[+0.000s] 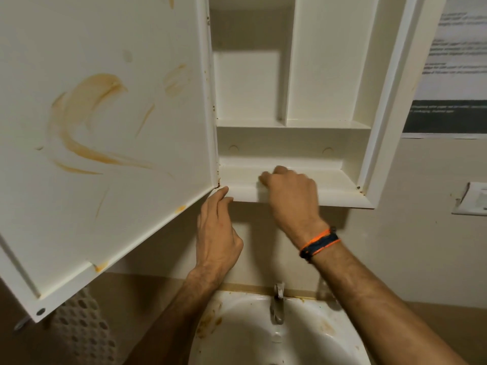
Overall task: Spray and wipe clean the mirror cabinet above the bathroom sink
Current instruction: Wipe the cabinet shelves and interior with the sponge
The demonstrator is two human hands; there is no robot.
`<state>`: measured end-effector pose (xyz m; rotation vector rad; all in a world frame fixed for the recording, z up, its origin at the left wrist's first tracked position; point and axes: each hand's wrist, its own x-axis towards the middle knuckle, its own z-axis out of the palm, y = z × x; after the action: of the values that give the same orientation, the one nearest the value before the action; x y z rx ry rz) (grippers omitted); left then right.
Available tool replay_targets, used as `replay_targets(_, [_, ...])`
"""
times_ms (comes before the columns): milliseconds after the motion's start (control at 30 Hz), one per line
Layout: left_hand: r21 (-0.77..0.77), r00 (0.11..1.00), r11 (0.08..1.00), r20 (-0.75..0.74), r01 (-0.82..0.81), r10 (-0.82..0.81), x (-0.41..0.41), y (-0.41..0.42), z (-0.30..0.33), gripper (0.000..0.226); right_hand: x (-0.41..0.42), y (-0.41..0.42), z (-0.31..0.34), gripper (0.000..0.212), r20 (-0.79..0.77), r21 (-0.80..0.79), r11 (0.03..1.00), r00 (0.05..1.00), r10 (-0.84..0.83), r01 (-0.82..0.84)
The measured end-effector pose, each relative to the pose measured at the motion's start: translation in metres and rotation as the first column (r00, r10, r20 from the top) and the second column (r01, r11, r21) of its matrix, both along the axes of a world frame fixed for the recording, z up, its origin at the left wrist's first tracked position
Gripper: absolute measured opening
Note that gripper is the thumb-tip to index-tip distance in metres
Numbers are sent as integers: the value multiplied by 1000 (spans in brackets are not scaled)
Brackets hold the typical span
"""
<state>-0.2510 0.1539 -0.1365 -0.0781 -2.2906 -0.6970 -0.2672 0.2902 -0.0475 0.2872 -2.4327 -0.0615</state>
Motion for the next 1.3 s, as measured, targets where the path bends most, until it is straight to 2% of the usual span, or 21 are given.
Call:
replay_targets(67, [-1, 1000, 1000, 3, 9, -9, 1, 1, 0, 62, -1, -27, -10, 22, -3, 37, 991, 992, 125, -125])
replay_targets(167, [-6, 1000, 1000, 8, 8, -8, 1, -1, 1, 62, -6, -33, -26, 24, 19, 10, 988, 988, 152, -152])
replay_targets(267, [-59, 1000, 998, 6, -28, 28, -1, 1, 2, 54, -5, 4, -31, 28, 14, -47, 995, 996, 89, -88])
replay_targets(367, [-98, 999, 994, 3, -48, 49, -3, 12, 3, 47, -2, 59, -29, 24, 16, -100, 994, 999, -37, 39])
replay_targets(467, [-145, 1000, 989, 1, 11, -11, -6, 31, 7, 47, 4, 104, -25, 27, 26, -142, 975, 985, -172, 174])
replay_targets(533, [-189, 998, 980, 2, 58, -58, -7, 45, 9, 47, 8, 110, -24, 28, 26, -169, 964, 979, -203, 204])
replay_targets(600, [-210, 996, 974, 3, 83, -84, -8, 56, 11, 48, 11, 95, -24, 31, -5, -201, 971, 991, -131, 128])
replay_targets(700, [-203, 996, 975, 2, 86, -88, -9, 63, 13, 48, 8, 56, -24, 31, -10, -195, 979, 998, 64, -65])
replay_targets(800, [-210, 998, 975, -1, 69, -70, -10, 63, 11, 48, 3, 38, -33, 26, 25, -144, 985, 995, 101, -97])
replay_targets(1000, [-220, 998, 974, 10, 57, -57, -17, 74, 10, 49, 12, 111, -32, 30, 37, -269, 946, 983, -179, 182])
replay_targets(1133, [-231, 993, 966, 6, 119, -121, -17, 91, 12, 49, 35, 129, -29, 18, 79, -256, 913, 949, -307, 317])
replay_targets(1233, [-239, 984, 955, 0, 174, -179, -17, 105, 14, 49, 42, 149, -35, 17, 82, -400, 856, 943, -323, 328])
replay_targets(1300, [-259, 977, 944, -2, 204, -212, -17, 113, 14, 49, 42, 156, -37, 21, 60, -483, 830, 956, -285, 278])
